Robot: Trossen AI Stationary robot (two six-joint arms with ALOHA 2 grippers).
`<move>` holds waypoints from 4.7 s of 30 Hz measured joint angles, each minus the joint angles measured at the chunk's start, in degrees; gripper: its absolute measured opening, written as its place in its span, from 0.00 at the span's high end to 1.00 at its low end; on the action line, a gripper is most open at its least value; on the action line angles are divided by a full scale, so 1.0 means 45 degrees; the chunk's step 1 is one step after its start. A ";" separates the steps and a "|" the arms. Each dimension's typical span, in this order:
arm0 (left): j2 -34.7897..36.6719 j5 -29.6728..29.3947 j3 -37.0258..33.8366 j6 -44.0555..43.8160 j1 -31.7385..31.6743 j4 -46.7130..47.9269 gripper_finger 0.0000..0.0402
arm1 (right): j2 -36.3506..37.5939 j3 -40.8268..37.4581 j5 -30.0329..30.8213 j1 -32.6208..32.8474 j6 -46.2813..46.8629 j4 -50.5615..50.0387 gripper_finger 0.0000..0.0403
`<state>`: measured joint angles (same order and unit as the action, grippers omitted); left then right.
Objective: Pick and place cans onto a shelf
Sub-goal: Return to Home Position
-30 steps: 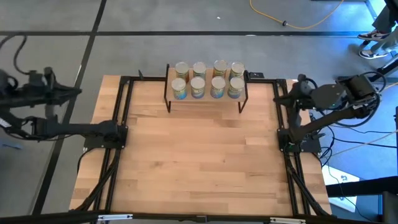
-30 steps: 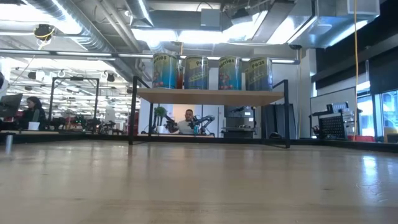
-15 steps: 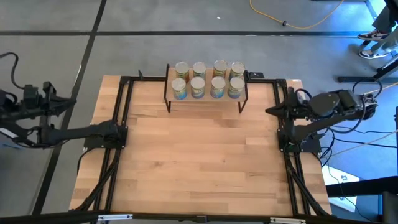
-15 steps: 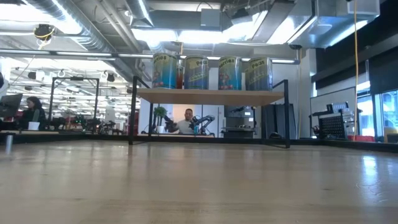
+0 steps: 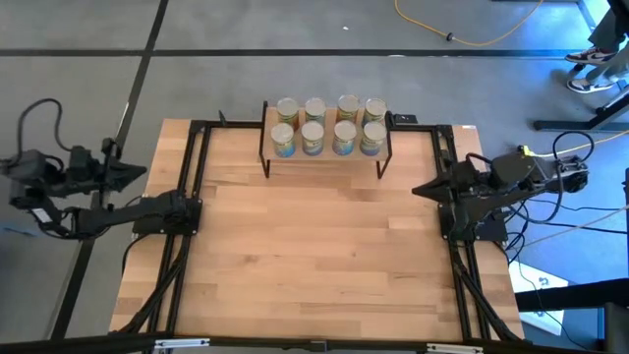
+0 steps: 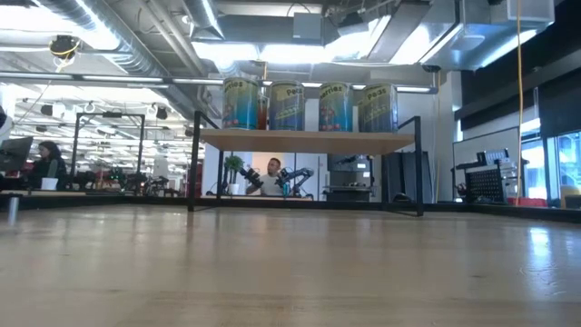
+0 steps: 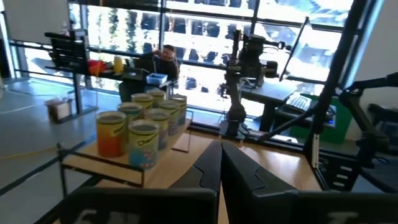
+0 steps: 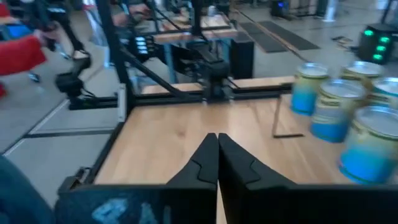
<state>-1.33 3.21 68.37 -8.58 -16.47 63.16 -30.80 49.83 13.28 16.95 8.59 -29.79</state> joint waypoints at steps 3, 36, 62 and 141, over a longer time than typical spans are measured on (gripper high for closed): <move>0.0012 0.0514 -0.0935 0.0029 0.0005 -0.0834 1.00 | 0.0157 -0.0522 -0.0729 0.0000 -0.0031 0.0241 1.00; 0.0001 0.3792 -1.1450 -0.0802 0.0000 -1.3399 1.00 | 0.5816 -0.6314 -0.3376 0.0000 -0.0253 0.3133 1.00; -0.0002 0.2903 -1.5100 -0.0675 0.0004 -1.6270 1.00 | 0.6828 -0.9483 -0.4324 0.0000 0.0353 0.5794 1.00; -0.0033 0.1296 -1.5099 0.1384 0.0000 -1.4605 1.00 | 0.6536 -1.0983 -0.4202 -0.0005 -0.0343 0.7112 0.94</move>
<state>-1.48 9.04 0.43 -2.35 -16.47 -2.57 -1.39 0.40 -5.63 16.93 7.04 2.22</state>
